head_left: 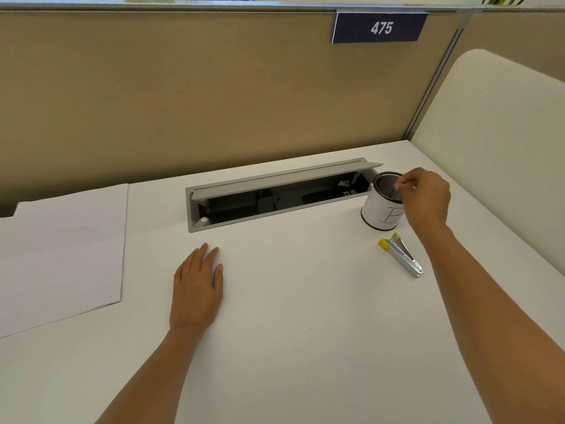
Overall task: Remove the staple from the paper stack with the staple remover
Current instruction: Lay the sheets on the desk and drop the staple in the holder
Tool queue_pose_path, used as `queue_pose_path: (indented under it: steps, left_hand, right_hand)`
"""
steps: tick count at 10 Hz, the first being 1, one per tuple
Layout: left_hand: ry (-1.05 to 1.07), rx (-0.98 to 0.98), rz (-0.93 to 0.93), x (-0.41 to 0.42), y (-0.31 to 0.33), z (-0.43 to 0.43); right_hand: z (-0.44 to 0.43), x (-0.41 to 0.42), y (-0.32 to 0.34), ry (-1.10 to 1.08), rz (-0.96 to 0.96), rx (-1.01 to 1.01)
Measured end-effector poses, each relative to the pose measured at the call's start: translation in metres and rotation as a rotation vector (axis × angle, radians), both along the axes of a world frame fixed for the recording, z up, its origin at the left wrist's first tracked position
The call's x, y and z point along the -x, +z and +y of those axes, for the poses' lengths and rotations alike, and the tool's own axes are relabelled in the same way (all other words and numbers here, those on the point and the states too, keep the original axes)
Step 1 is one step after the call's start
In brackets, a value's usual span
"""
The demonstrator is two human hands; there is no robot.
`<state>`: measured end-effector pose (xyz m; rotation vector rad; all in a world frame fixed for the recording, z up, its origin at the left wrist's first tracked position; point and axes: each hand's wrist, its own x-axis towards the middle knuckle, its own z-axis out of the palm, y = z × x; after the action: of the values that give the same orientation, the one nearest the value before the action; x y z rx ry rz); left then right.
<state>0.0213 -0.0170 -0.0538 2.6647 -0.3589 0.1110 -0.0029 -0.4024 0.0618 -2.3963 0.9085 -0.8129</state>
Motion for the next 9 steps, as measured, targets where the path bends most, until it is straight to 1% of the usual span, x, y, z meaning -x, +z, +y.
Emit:
queue_pose_path:
  steps: [1,2,3,4,5,7,9]
  left_hand:
    - [0.003,0.005,0.006,0.0,0.0,0.0]
    - [0.002,0.004,0.007,0.001,0.0,0.0]
    - [0.001,-0.001,0.01,0.002,0.0,0.0]
    - [-0.001,-0.011,0.011,0.001,0.0,0.0]
    - [-0.003,-0.005,0.014,0.001,0.001,0.0]
    - [-0.006,-0.001,0.008,0.002,0.001,0.0]
    - [-0.008,0.005,0.011,0.002,0.0,0.0]
  right_hand:
    - [0.044,0.02,0.011,0.101,-0.11,-0.123]
    - [0.094,0.051,0.001,0.309,-0.044,-0.252]
    - [0.138,0.088,-0.03,0.553,0.176,-0.252]
    - [0.158,0.116,-0.058,0.655,0.397,-0.256]
    - [0.162,0.126,-0.07,0.673,0.492,-0.259]
    - [0.166,0.124,-0.068,0.688,0.498,-0.19]
    - [0.165,0.124,-0.073,0.736,0.467,-0.167]
